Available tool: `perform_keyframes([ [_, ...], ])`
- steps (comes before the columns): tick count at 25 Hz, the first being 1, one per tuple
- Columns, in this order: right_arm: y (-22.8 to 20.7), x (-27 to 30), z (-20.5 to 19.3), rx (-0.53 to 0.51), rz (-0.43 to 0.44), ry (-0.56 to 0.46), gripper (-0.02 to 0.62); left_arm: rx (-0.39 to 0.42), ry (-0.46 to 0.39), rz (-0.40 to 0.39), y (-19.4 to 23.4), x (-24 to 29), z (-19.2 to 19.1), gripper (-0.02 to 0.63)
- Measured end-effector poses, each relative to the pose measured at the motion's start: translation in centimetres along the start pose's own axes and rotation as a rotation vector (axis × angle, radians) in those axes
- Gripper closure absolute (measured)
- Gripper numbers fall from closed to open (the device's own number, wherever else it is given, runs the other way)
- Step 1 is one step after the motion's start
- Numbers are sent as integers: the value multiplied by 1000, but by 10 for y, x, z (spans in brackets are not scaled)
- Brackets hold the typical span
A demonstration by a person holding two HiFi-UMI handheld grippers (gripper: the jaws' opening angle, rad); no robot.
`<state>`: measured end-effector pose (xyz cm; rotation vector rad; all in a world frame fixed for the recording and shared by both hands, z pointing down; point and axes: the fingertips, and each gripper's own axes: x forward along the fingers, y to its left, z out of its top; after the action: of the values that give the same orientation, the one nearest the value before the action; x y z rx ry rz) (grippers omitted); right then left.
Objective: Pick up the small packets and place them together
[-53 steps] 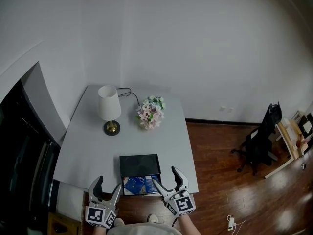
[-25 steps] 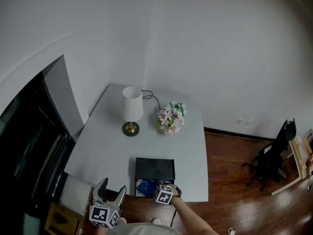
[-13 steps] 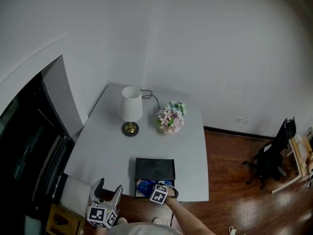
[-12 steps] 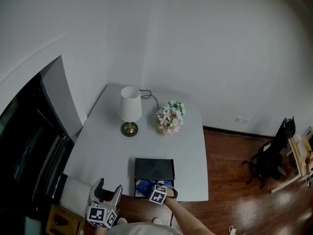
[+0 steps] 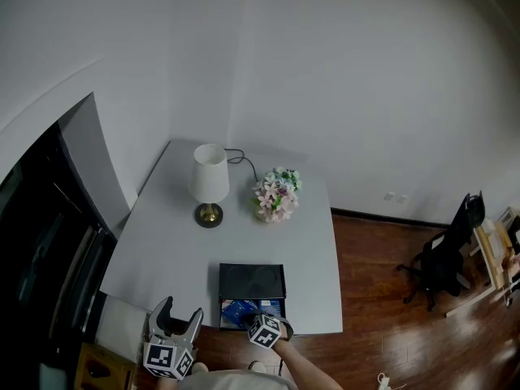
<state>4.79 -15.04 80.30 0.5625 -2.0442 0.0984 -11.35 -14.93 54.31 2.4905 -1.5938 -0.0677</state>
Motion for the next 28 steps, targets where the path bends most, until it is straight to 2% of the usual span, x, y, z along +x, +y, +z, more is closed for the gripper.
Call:
perform_keyframes([
  [11, 2, -75, 45, 82, -89, -211, 580, -8, -3, 33, 13, 1, 1, 291],
  [17, -42, -110, 87, 108, -191, -336, 583, -13, -12, 43, 15, 5, 2, 291],
  [19, -69, -104, 91, 134, -238, -328, 583, -11, -13, 39, 15, 7, 2, 291],
  [24, -128, -56, 91, 286, -335, -268, 584, -4, -11, 26, 10, 10, 4, 291],
  [28, -134, -15, 94, 322, -312, -213, 592, -3, -2, 30, 11, 8, 3, 291],
])
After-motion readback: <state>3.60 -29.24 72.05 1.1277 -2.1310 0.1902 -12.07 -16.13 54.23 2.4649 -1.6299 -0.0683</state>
